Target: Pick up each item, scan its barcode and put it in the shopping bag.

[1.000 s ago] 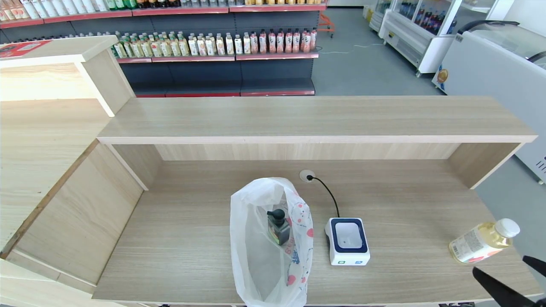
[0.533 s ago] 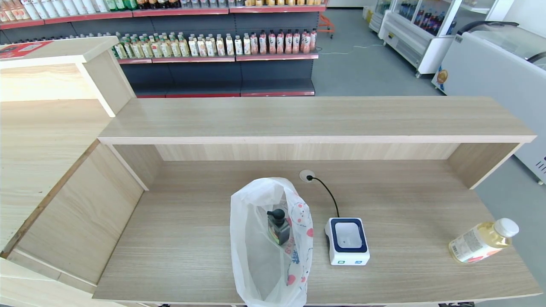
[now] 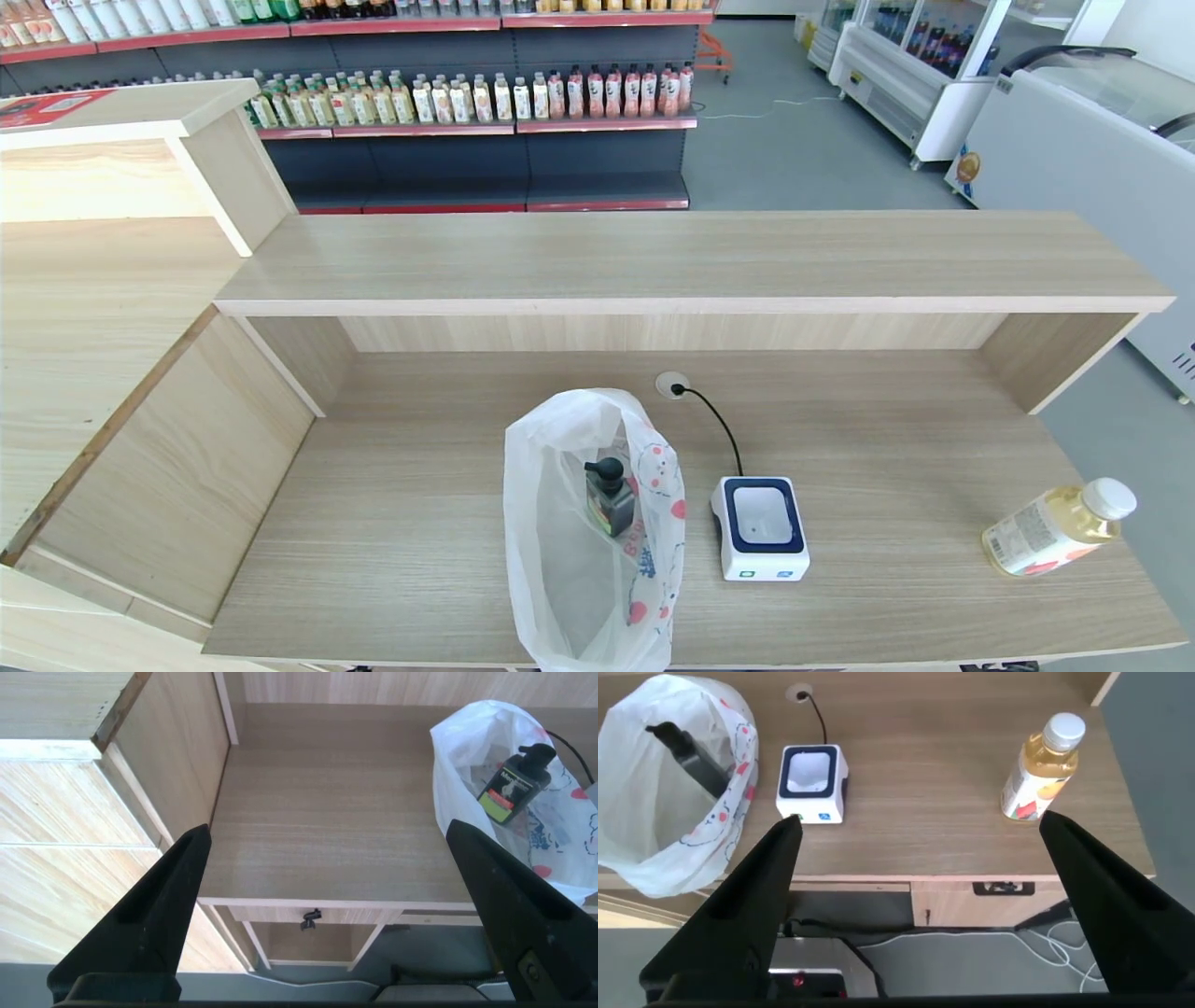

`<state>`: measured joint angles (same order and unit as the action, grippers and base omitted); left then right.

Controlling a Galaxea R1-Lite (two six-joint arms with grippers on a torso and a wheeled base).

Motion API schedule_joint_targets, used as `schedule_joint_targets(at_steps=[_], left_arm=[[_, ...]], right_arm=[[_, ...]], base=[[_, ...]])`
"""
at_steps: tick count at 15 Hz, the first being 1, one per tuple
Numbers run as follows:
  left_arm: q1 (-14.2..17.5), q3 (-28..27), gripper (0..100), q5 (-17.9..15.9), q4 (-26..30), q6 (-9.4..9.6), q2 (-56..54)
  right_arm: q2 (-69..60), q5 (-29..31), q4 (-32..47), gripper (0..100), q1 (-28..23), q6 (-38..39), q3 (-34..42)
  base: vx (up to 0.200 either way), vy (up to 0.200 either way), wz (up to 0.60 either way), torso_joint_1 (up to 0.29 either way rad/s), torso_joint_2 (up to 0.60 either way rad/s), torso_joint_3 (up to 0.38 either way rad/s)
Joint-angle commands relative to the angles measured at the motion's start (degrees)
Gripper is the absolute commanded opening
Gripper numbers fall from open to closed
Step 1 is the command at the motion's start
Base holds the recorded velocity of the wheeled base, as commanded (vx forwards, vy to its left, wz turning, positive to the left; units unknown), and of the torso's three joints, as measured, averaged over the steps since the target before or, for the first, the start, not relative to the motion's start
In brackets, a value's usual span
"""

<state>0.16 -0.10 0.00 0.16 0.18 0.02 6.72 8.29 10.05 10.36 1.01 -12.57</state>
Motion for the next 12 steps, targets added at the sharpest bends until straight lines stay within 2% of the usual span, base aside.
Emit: schedule_joint_targets(at_steps=[1,5,12], left_arm=[[0.02,0.01,100,0.00,0.02,-0.01,-0.02],[0.02,0.01,100,0.00,0.02,-0.01,-0.02],[0.02,0.01,100,0.00,0.02,-0.09,-0.02]], right_arm=[[1.98,-6.09,-1.96,100,-5.00,-0.31,-0.26],[-1.36,-5.92,1.03,100,-5.79,-0.48,0.44],[-1.36,-6.00,0.68,100,-5.79,-0.57,2.29]], base=[[0.000,0.000,0.00,0.000,0.00,0.000],[0.000,0.000,0.00,0.000,0.00,0.000],[0.000,0.000,0.00,0.000,0.00,0.000]])
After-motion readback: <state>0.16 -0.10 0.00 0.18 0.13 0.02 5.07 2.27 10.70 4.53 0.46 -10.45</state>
